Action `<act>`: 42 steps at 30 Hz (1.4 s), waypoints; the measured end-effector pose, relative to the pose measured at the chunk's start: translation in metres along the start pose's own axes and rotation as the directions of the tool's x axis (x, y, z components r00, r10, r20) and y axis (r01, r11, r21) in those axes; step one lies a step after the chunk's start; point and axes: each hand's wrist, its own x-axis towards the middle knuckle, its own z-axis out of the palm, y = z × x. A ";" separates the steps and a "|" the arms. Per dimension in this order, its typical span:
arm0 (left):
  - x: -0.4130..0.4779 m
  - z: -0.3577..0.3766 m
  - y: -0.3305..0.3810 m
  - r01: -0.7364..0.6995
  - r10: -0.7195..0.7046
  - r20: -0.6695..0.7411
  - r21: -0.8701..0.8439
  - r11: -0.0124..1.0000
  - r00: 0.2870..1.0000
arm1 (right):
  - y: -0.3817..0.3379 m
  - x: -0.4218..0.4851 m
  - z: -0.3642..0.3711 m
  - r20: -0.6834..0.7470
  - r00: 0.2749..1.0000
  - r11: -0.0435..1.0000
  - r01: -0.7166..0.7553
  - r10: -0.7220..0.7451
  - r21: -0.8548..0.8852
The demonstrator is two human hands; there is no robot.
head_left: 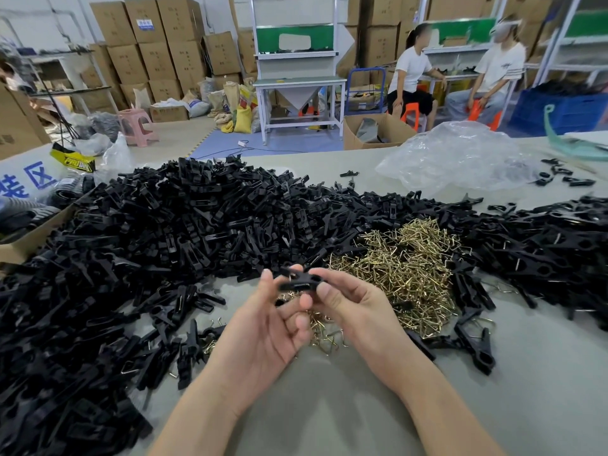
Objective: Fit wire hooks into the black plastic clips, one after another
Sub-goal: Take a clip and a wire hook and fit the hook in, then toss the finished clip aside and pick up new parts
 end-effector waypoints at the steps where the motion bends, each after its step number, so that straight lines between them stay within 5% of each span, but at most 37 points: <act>1: 0.001 0.000 0.000 -0.017 0.019 -0.035 0.044 0.999 0.999 | -0.003 -0.001 0.000 -0.061 0.998 0.999 0.017 -0.016 0.030; 8: 0.003 0.000 -0.009 -0.069 0.100 -0.132 0.224 0.972 0.986 | -0.046 -0.017 -0.039 -0.417 0.907 0.915 0.220 -0.063 0.339; 12: 0.002 -0.004 -0.011 -0.088 0.114 -0.108 0.223 0.971 0.988 | -0.118 -0.008 -0.097 -0.642 0.734 0.793 0.518 -0.220 0.320; 14: 0.003 -0.003 -0.013 -0.103 0.132 -0.108 0.241 0.965 0.985 | -0.139 -0.008 -0.114 -0.702 0.685 0.781 0.542 -0.196 0.311; 18: 0.006 -0.001 -0.018 -0.179 0.252 -0.124 0.419 0.890 0.960 | -0.114 -0.021 -0.096 -0.586 0.806 0.875 0.342 -0.086 0.342; 21: -0.006 -0.006 -0.023 -0.337 0.433 0.053 0.715 0.613 0.900 | -0.074 -0.027 -0.054 -0.443 0.896 0.955 0.161 -0.037 0.248; 24: -0.013 -0.012 -0.025 -0.347 0.587 0.217 0.931 0.117 0.780 | -0.035 -0.021 -0.005 -0.320 0.944 0.996 0.076 -0.085 -0.040; 27: -0.010 -0.015 -0.021 -0.185 0.631 0.261 0.965 -0.185 0.730 | -0.001 -0.017 0.027 -0.182 0.964 0.886 0.092 -0.194 -0.454; 30: -0.006 -0.030 -0.014 0.164 0.708 0.188 0.903 -0.397 0.681 | 0.017 -0.014 0.032 -0.037 0.974 0.709 0.137 -0.224 -0.692; 34: -0.005 -0.048 0.004 0.414 0.792 0.010 0.849 -0.329 0.610 | 0.023 -0.012 0.029 0.050 0.967 0.577 0.190 -0.249 -0.795; 38: 0.001 -0.051 0.014 0.497 0.793 -0.125 0.833 -0.243 0.597 | 0.014 -0.008 0.024 -0.079 0.985 0.815 0.080 -0.153 -0.574; 42: 0.017 -0.052 0.022 0.488 0.748 -0.121 0.823 -0.292 0.652 | 0.003 0.000 0.012 -0.199 0.980 0.996 -0.022 0.003 -0.092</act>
